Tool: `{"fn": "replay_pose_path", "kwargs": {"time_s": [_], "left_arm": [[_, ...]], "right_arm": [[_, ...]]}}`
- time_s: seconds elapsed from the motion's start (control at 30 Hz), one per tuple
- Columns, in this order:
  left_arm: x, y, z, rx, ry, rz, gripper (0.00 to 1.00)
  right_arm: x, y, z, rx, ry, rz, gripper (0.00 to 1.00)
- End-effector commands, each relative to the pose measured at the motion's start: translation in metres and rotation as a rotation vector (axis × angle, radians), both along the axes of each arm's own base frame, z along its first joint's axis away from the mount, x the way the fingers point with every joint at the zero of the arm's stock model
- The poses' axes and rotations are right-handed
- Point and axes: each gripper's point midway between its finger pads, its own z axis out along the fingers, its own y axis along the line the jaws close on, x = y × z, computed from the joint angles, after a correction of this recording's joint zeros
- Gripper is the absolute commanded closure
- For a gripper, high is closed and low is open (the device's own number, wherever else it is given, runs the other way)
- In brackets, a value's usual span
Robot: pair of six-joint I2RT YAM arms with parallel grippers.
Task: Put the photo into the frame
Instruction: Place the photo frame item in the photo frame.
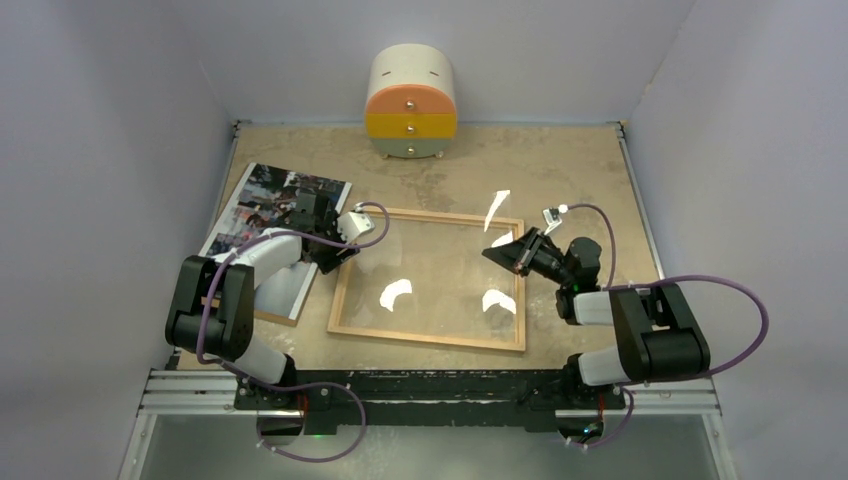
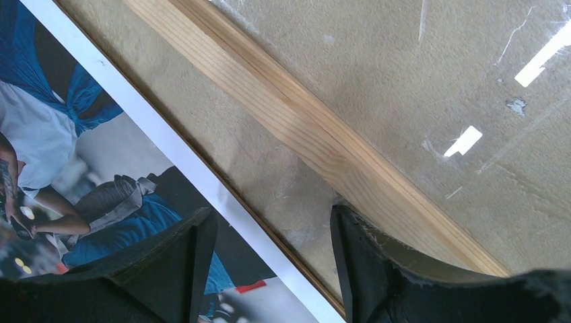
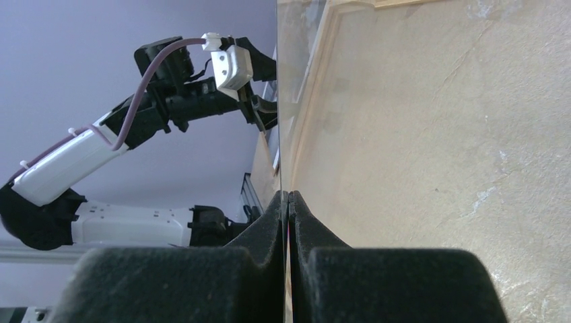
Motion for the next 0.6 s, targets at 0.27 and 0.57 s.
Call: {"fn": "replay_pose_path", "kwargs": {"time_s": [0.27, 0.57], "left_arm": [[-0.013, -0.001, -0.011, -0.012, 0.062, -0.027, 0.35], [-0.017, 0.001, -0.012, -0.008, 0.062, -0.030, 0.36]], "right_arm": [[0.006, -0.007, -0.035, -0.148, 0.080, -0.030, 0.92], [0.013, -0.025, -0.053, -0.360, 0.145, -0.069, 0.45]]}}
